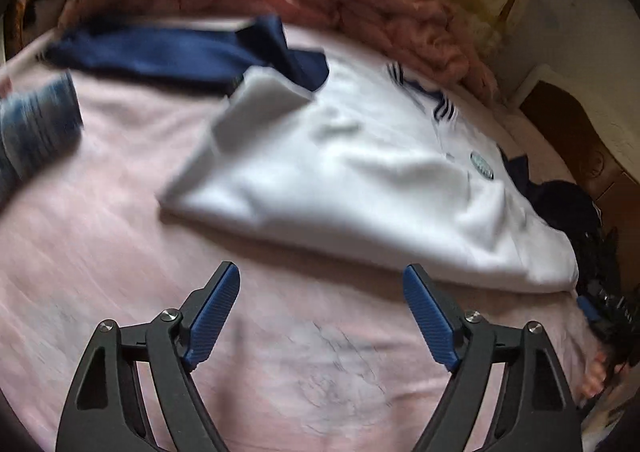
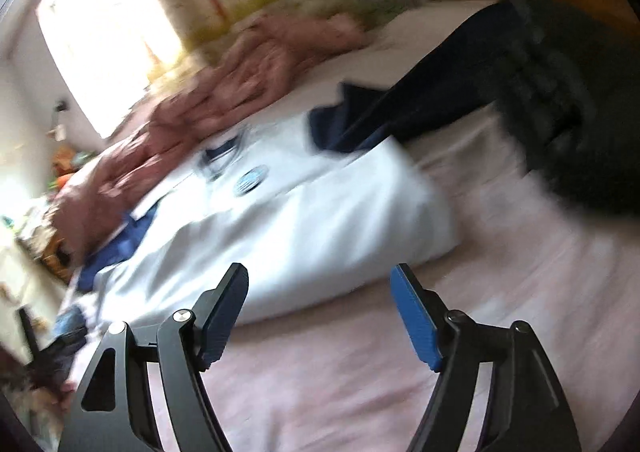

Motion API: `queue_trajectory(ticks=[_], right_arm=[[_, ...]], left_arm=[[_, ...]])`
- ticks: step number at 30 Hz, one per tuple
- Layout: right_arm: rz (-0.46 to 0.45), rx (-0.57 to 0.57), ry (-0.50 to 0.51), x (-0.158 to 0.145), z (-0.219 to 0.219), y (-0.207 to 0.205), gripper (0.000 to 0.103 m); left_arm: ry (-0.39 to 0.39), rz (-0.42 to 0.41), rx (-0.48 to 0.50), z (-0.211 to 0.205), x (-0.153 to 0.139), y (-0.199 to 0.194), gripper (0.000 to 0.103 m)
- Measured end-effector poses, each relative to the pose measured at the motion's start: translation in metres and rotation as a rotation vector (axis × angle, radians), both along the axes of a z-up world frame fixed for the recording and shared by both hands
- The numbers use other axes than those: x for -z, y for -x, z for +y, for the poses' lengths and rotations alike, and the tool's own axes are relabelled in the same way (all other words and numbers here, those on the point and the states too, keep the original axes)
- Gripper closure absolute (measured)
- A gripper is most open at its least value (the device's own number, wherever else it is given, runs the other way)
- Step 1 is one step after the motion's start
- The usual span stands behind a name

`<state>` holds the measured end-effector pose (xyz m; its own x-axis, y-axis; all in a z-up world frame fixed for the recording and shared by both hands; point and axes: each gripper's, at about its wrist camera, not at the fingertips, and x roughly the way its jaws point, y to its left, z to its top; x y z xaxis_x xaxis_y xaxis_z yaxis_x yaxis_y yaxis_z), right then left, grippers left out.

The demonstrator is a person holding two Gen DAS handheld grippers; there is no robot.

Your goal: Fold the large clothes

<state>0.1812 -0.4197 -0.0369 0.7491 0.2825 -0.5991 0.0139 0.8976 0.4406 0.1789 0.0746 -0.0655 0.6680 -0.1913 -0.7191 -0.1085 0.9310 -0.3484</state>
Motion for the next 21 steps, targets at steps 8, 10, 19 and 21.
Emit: queue_trajectory(ticks=[8, 10, 19, 21], right_arm=[[0.132, -0.066, -0.029, 0.030, 0.047, -0.014, 0.027], [0.132, -0.059, -0.009, 0.033, 0.050, -0.018, 0.025], [0.091, 0.074, -0.219, 0.053, 0.019, -0.063, 0.026], [0.085, 0.126, -0.148, 0.051, 0.021, -0.069, 0.073]], left_arm=[[0.012, 0.035, 0.003, -0.010, 0.018, -0.019, 0.014], [-0.001, 0.021, -0.014, -0.010, 0.019, -0.030, 0.010], [0.009, -0.054, -0.122, 0.010, 0.022, -0.069, 0.053], [0.055, -0.088, -0.104, 0.012, 0.020, -0.066, 0.073]])
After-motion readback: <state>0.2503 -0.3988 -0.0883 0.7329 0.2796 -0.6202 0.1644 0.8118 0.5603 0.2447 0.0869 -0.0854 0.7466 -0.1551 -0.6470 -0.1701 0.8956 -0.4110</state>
